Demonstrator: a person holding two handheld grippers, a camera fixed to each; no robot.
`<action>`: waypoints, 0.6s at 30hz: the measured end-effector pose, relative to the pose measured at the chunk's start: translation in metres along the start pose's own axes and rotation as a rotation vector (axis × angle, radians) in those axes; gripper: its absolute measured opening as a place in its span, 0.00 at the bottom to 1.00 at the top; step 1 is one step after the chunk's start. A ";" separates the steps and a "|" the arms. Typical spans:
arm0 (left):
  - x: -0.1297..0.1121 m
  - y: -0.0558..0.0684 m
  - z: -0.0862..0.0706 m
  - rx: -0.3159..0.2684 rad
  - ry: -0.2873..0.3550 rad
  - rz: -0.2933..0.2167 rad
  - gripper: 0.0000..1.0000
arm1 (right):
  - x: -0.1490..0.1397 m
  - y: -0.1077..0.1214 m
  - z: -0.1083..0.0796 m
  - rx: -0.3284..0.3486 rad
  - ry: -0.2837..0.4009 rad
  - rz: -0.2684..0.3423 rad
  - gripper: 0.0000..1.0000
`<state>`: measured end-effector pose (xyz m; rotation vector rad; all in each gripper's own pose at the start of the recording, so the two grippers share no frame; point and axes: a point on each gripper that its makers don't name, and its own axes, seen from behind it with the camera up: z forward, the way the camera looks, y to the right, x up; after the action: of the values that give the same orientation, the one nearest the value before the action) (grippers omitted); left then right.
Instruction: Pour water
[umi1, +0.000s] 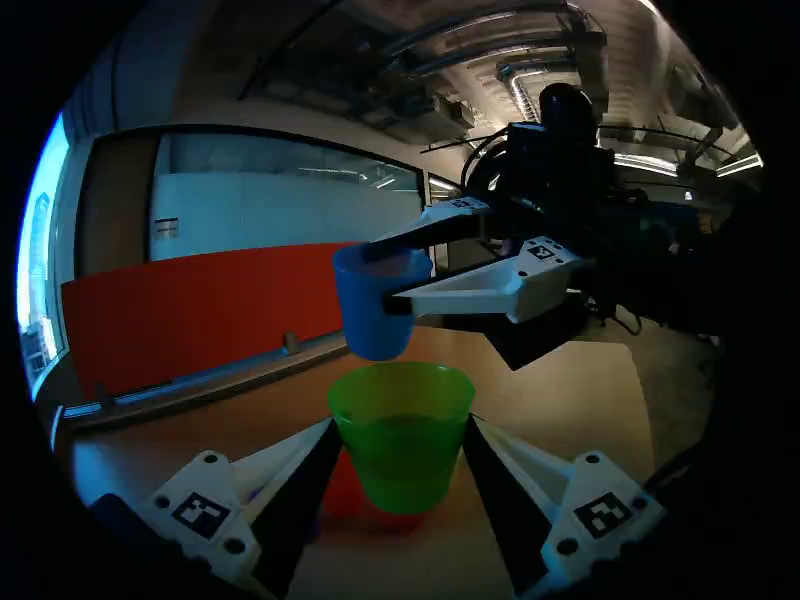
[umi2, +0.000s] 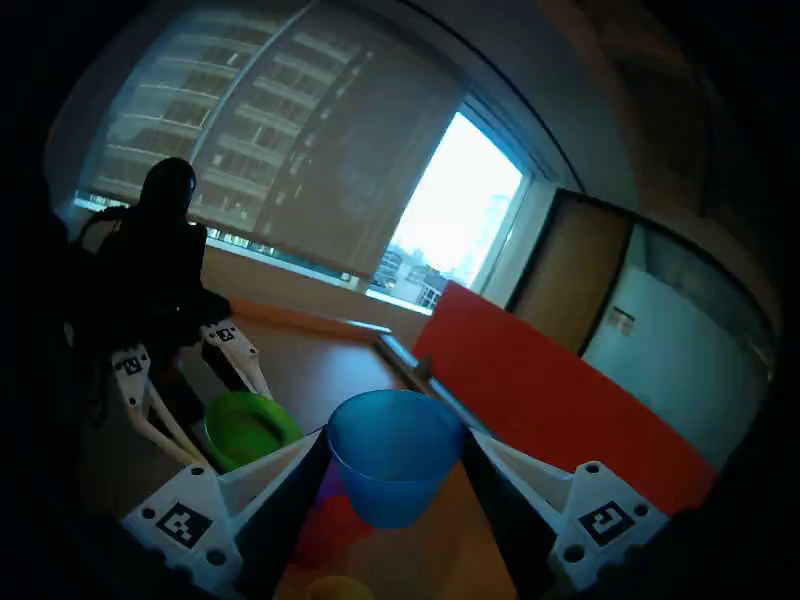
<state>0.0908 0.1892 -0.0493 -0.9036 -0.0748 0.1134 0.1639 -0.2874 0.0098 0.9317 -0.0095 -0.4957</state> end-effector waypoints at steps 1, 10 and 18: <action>0.000 0.000 0.000 0.001 0.000 0.001 0.82 | -0.001 0.000 0.000 0.002 -0.005 0.023 0.92; -0.002 -0.002 -0.001 0.004 -0.006 -0.004 0.82 | -0.012 0.001 -0.005 0.004 -0.038 0.112 0.92; -0.004 -0.005 -0.003 0.007 -0.019 -0.012 0.82 | -0.023 -0.005 -0.011 0.013 -0.084 0.143 0.92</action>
<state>0.0873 0.1838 -0.0473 -0.8952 -0.0970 0.1113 0.1437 -0.2721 0.0044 0.9150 -0.1546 -0.4025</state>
